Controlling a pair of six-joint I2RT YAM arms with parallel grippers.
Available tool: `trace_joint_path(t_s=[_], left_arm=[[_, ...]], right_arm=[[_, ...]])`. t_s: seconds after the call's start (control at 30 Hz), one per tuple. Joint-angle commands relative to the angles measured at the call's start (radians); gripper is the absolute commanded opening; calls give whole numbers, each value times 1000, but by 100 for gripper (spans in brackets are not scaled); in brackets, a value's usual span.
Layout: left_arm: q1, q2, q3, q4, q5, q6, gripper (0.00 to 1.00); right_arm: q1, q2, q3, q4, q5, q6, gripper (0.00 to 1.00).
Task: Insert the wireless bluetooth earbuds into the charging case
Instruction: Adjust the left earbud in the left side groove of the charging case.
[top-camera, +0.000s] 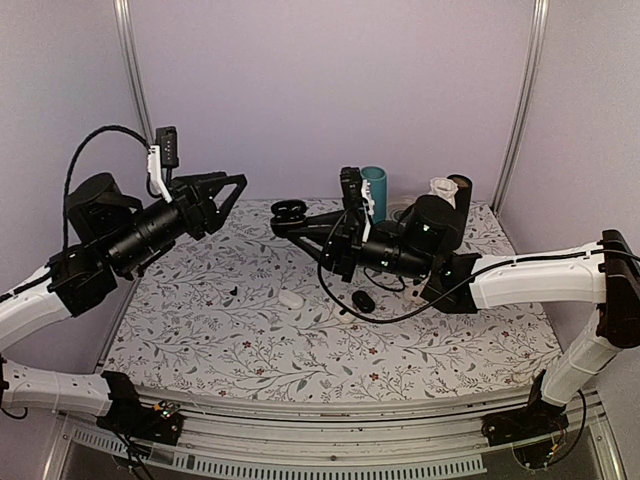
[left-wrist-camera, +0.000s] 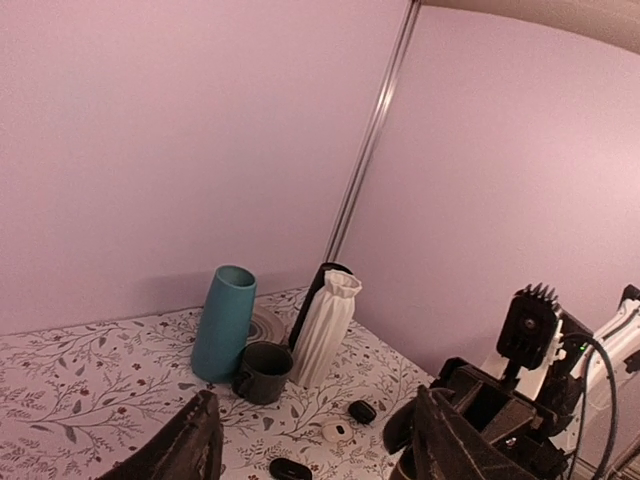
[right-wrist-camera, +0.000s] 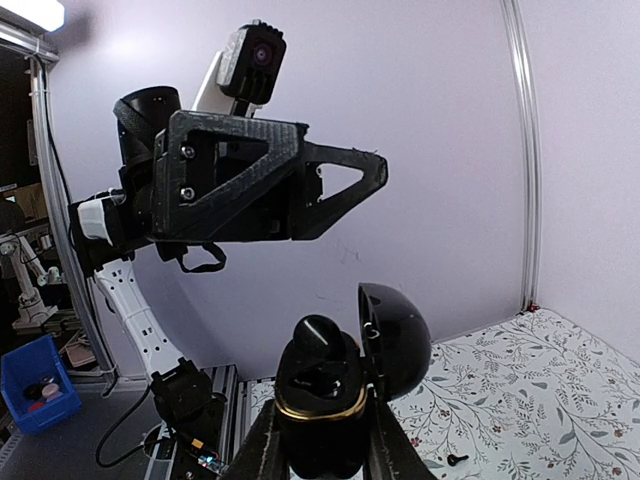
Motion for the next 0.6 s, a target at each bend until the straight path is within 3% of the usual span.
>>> trace_joint_path(t_s=[0.0, 0.23, 0.57], left_arm=[[52, 30, -7, -127, -130, -90, 64], [161, 151, -24, -341, -187, -260, 51], [218, 359, -67, -445, -245, -361, 37]], right_arm=[[-4, -43, -3, 26, 6, 2, 3], [-10, -92, -64, 18, 46, -13, 3], [-24, -151, -123, -1, 60, -20, 3]])
